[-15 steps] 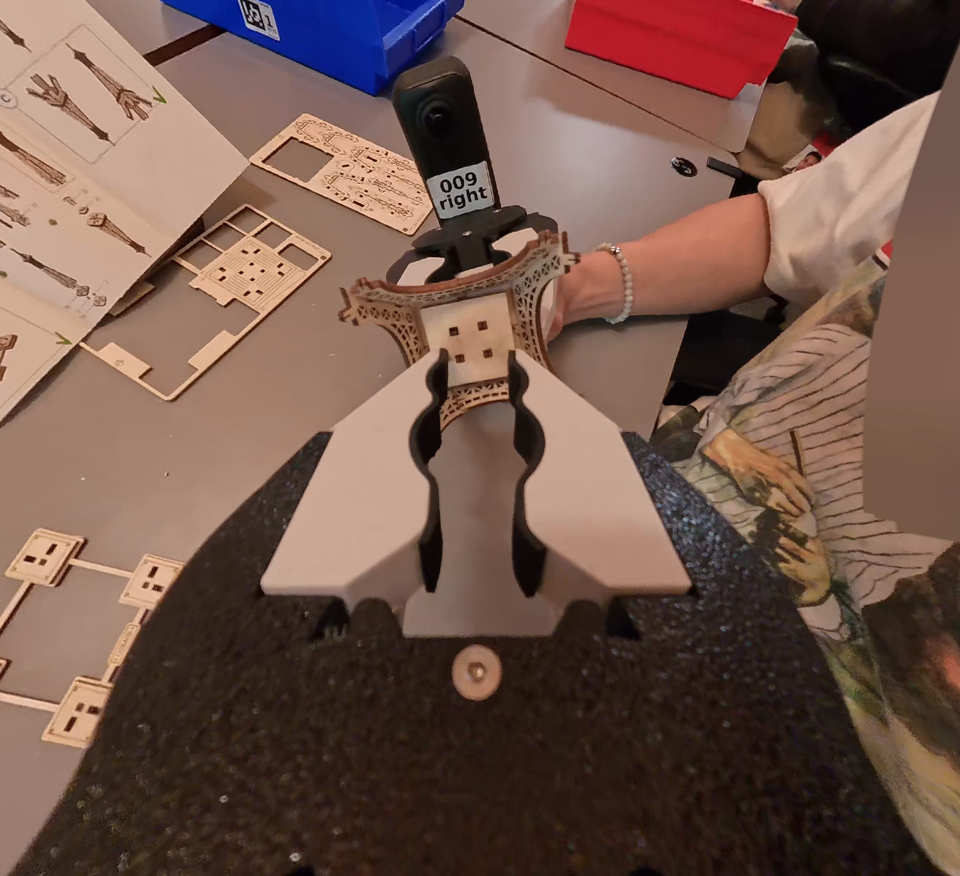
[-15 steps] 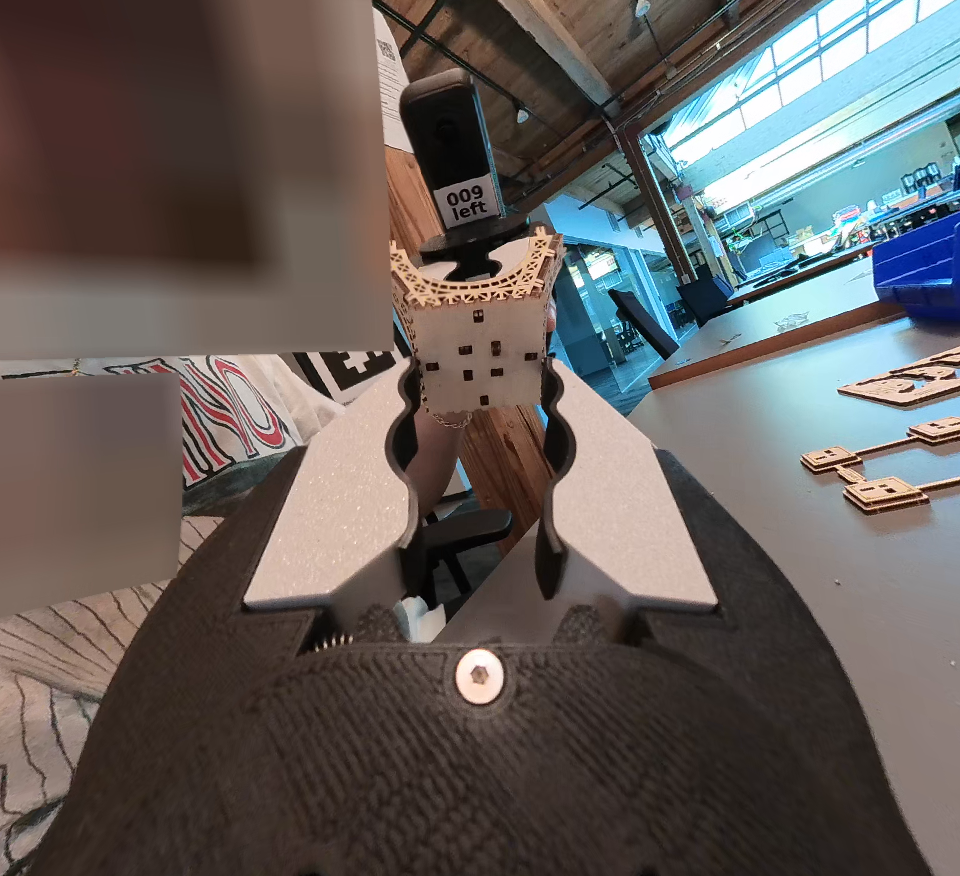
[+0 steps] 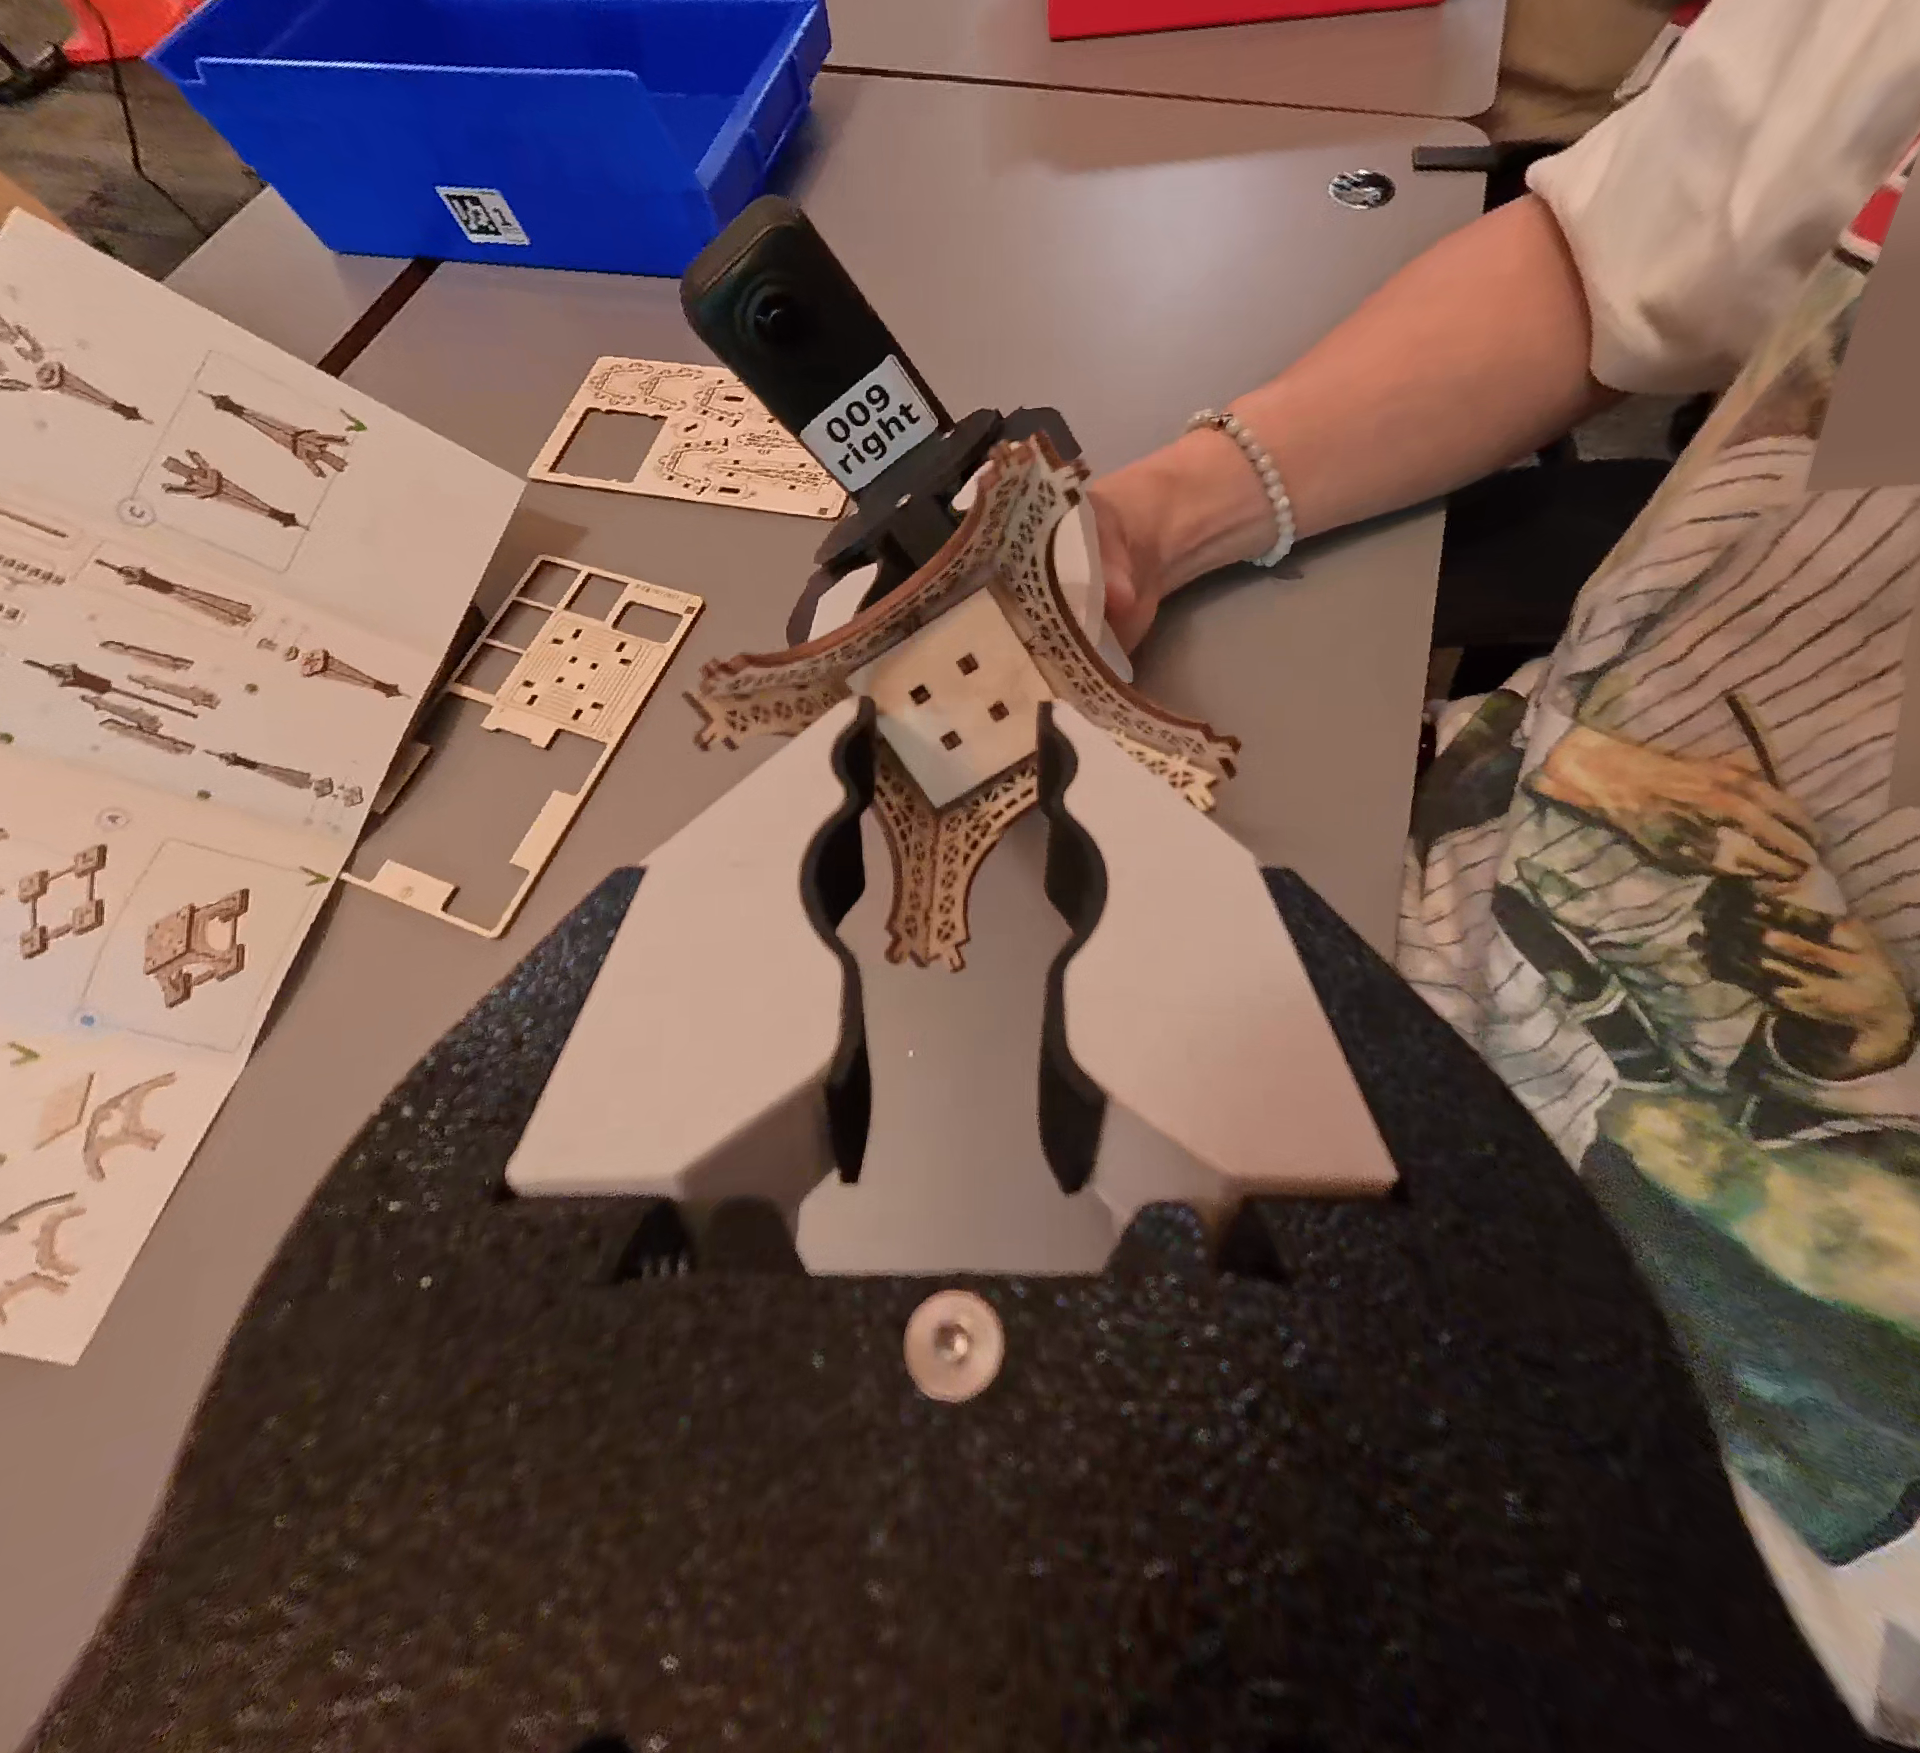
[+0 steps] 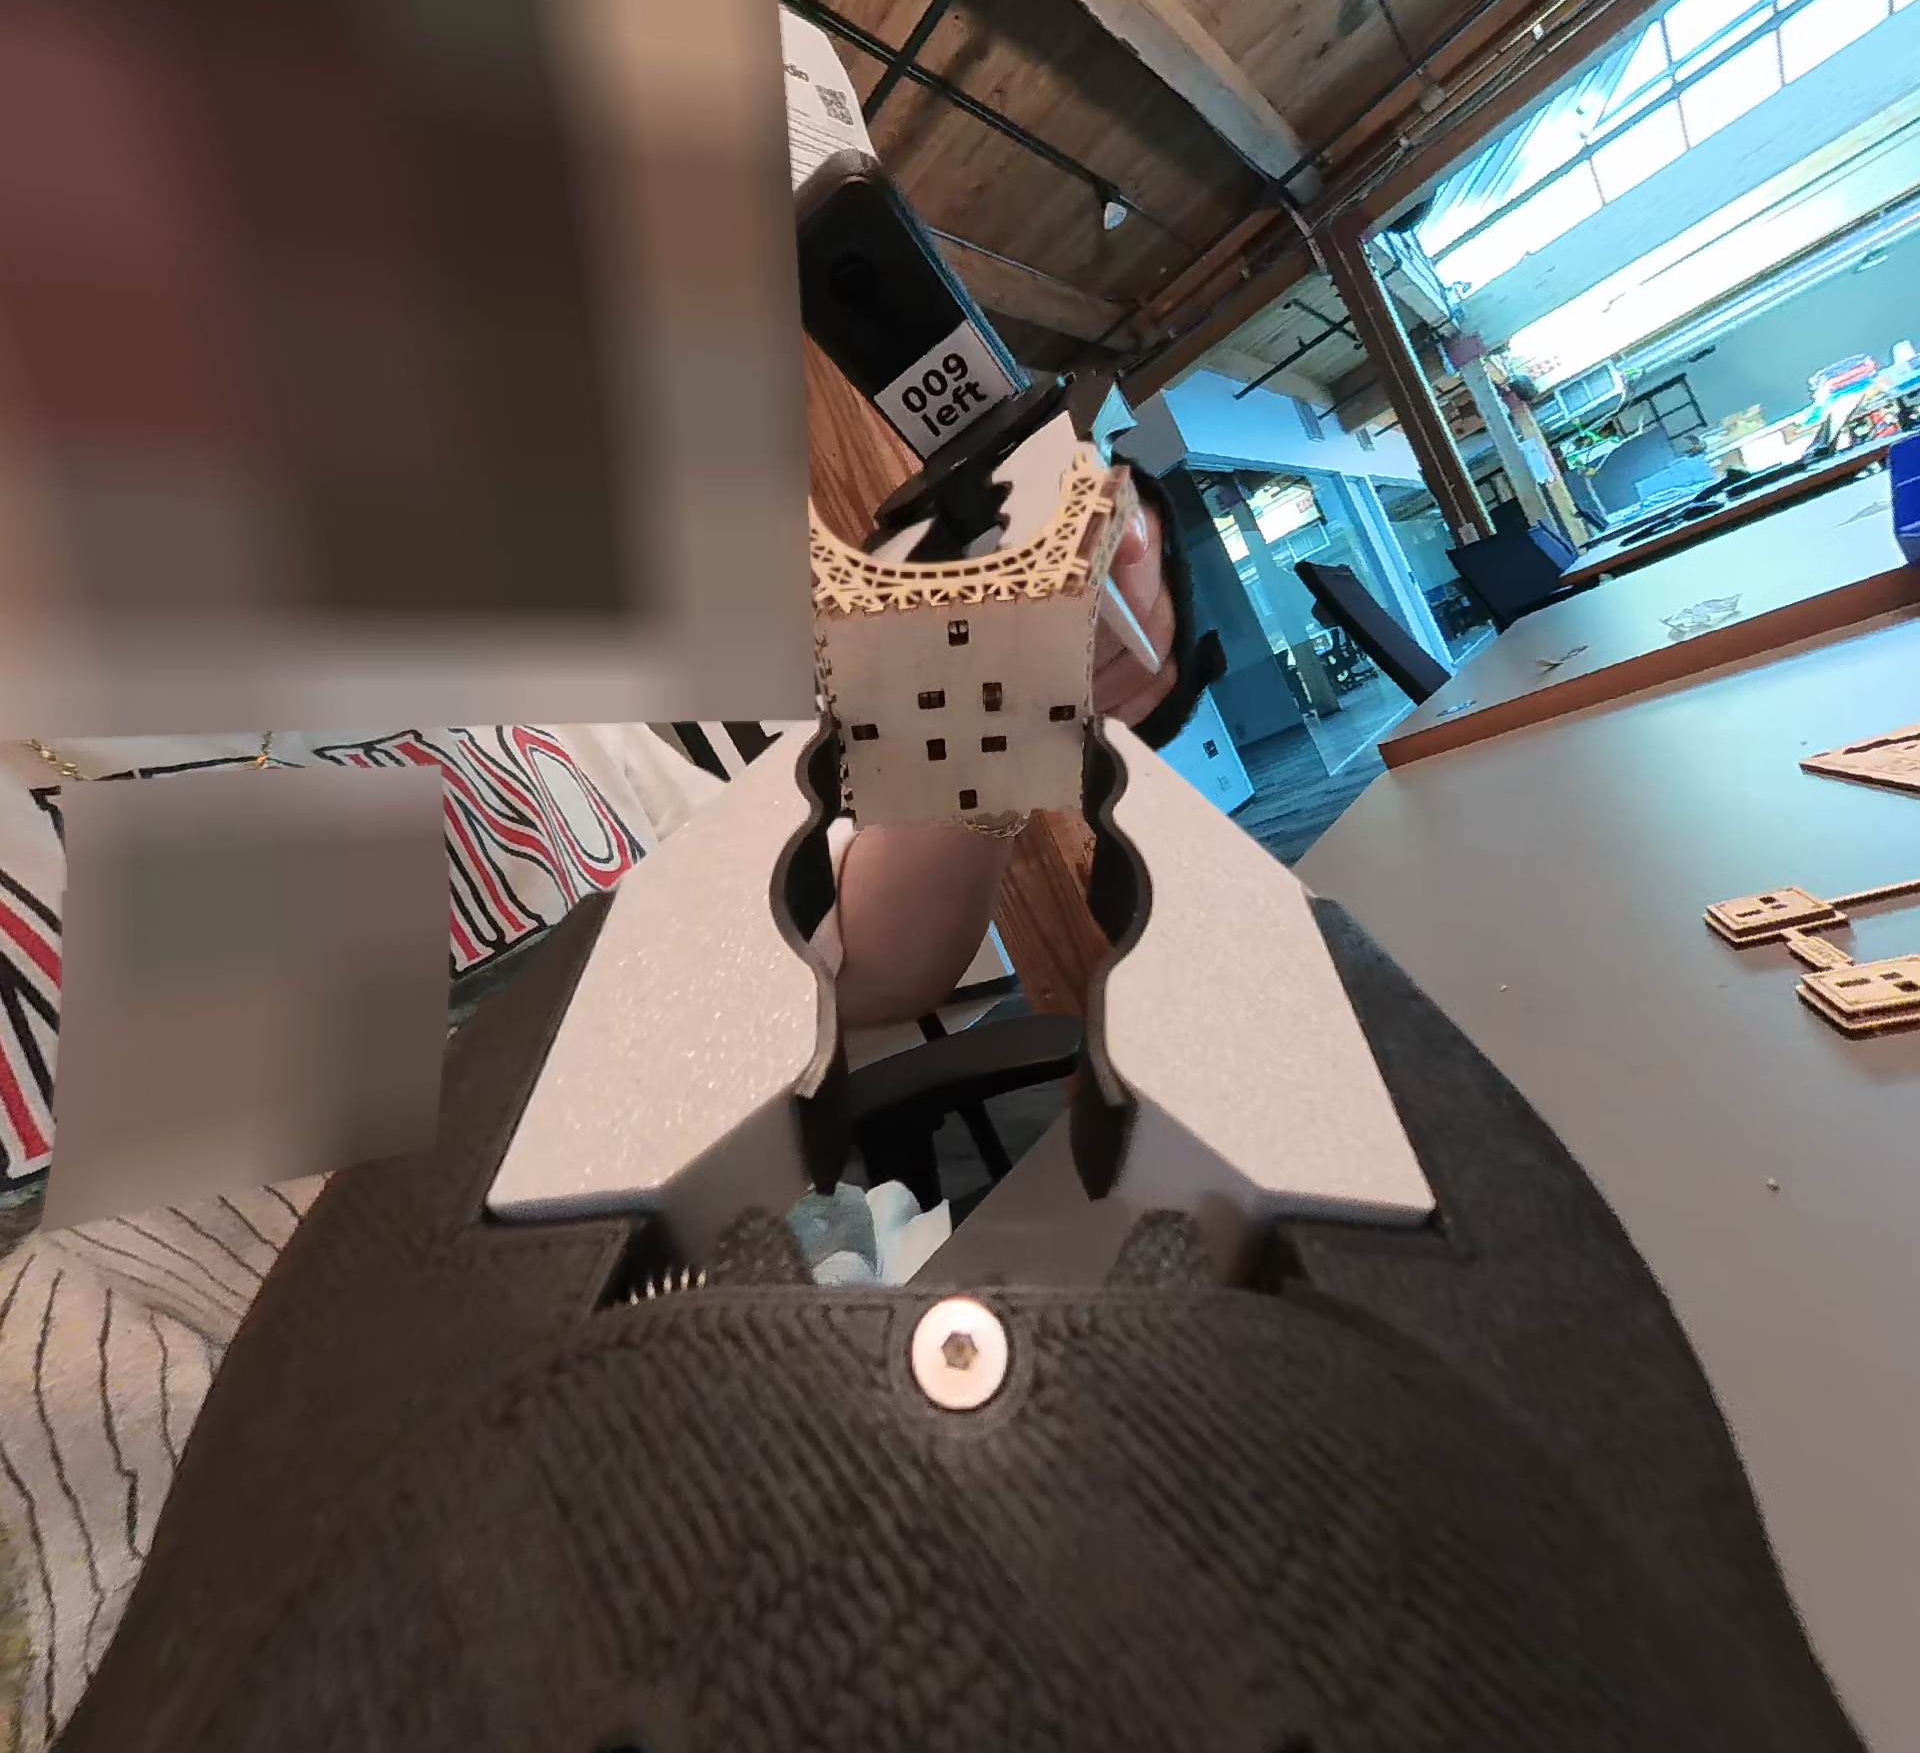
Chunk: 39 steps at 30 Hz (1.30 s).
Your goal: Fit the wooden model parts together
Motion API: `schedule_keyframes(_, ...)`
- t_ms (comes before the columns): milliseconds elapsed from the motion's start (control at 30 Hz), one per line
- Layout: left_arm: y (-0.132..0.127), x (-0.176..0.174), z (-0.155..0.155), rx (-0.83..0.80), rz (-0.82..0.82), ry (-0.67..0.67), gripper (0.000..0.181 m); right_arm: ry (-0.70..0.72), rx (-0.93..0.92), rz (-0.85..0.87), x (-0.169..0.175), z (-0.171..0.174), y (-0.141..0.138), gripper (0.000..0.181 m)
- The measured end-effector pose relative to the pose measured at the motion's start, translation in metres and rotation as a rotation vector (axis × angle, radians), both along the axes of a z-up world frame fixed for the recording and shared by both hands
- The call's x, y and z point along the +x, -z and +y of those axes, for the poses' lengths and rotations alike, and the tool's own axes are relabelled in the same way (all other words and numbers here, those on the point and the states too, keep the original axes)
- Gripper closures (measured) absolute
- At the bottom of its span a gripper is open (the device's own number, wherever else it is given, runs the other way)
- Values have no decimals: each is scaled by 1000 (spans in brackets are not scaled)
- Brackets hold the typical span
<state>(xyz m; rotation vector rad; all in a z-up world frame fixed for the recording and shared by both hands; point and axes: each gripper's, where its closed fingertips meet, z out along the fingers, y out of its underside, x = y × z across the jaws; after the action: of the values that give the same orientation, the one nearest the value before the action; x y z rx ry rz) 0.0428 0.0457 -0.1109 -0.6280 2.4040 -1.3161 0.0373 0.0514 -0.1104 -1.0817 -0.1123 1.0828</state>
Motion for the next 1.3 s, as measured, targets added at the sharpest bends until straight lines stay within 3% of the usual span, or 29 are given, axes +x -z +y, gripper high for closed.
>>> schedule_keyframes(767, 4, 4, -1, 104, -85, 29, 154, 2, -35, 30, 5, 3, 3, 136)
schedule_keyframes(1300, -4, 17, -6, 8, -238, 8, 155, -2, 12, 127, 18, -2, -4, 136)
